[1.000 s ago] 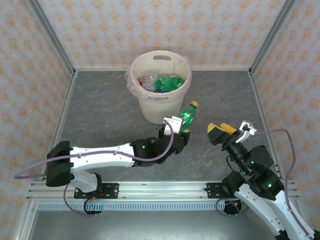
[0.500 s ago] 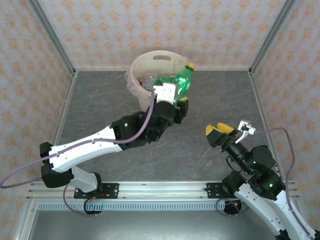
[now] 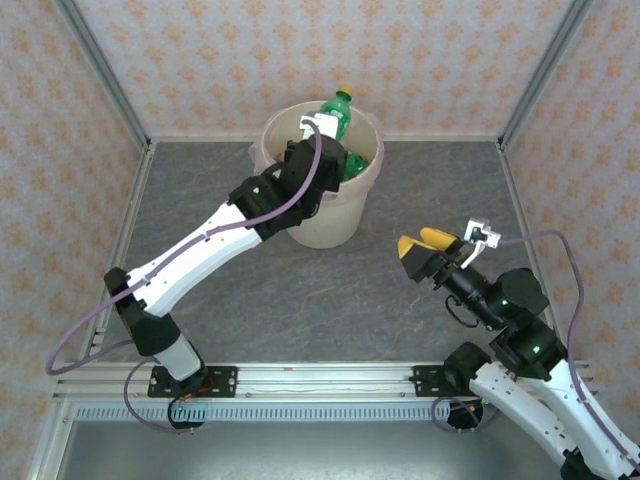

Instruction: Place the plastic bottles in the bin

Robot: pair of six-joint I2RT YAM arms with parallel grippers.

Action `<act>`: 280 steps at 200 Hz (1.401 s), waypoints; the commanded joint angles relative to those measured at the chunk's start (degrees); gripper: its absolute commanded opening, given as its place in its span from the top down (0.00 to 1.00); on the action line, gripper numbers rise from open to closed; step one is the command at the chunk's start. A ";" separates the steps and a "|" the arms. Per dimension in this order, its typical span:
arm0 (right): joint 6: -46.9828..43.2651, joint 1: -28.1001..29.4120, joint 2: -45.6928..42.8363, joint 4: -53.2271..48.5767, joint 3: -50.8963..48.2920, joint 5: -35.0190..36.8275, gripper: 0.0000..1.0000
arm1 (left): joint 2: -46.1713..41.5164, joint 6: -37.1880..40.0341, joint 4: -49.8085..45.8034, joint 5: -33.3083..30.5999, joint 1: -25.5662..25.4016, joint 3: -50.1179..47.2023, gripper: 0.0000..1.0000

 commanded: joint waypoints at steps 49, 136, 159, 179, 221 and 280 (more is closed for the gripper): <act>-2.01 0.44 -0.53 1.84 0.90 0.11 0.00 | 7.92 7.53 -3.13 9.04 7.47 9.67 0.39; -2.69 0.46 -1.62 -0.15 0.64 1.51 0.00 | 13.94 4.01 -8.09 8.39 8.55 19.23 0.03; -2.30 0.44 -1.69 0.04 0.17 1.58 0.00 | 11.76 2.70 -7.27 9.47 8.54 18.55 0.01; -1.96 0.45 -1.71 -0.03 -0.30 1.96 0.00 | 10.49 1.54 -7.51 9.43 8.56 17.99 0.01; -1.62 0.44 -1.15 -0.21 -0.78 4.25 0.00 | 3.19 -2.33 -3.70 8.21 8.54 10.36 0.01; -0.60 0.45 1.36 -0.65 -1.49 9.20 0.00 | -21.19 -8.18 14.12 4.62 8.53 -19.57 0.01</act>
